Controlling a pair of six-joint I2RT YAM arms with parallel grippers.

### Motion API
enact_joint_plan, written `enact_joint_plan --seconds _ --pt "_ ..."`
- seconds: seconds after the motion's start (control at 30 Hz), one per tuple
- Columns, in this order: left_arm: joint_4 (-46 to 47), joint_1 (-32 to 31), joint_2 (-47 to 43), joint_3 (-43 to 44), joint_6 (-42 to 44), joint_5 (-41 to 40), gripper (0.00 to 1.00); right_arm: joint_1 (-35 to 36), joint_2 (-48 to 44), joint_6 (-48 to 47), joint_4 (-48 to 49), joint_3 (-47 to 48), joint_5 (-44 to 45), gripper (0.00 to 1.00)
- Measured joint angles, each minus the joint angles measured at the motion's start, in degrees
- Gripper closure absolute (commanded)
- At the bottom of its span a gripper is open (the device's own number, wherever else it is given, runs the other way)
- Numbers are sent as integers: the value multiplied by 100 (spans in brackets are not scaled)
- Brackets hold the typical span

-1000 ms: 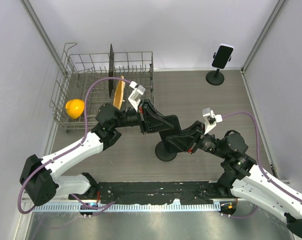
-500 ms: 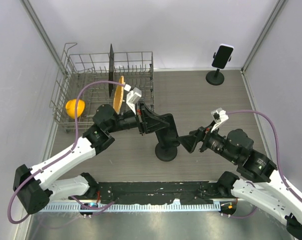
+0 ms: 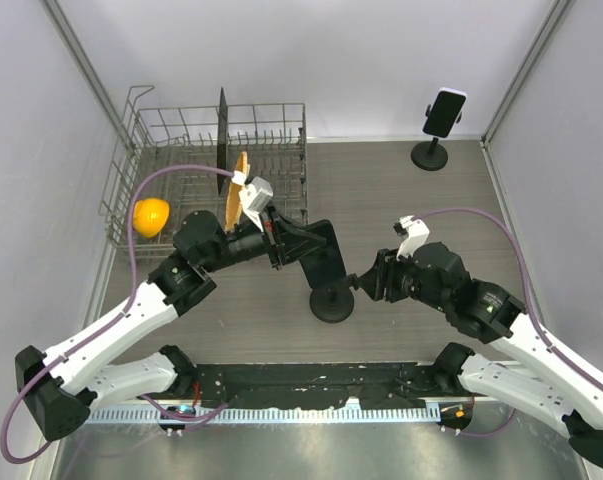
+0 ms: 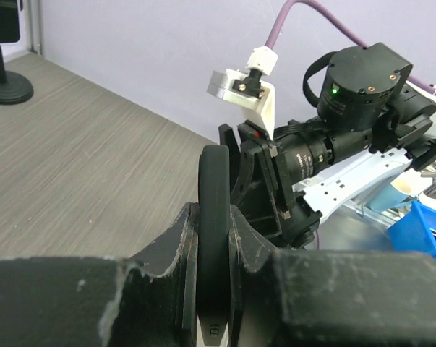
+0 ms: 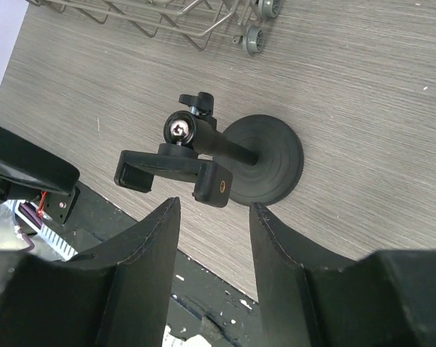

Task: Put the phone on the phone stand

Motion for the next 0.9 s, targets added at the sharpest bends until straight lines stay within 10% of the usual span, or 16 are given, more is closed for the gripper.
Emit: enact_joint_plan --seconds 0.9 --pt "-935 -160 -319 216 529 -162 100 35 284 -380 382 -374 -361 52"
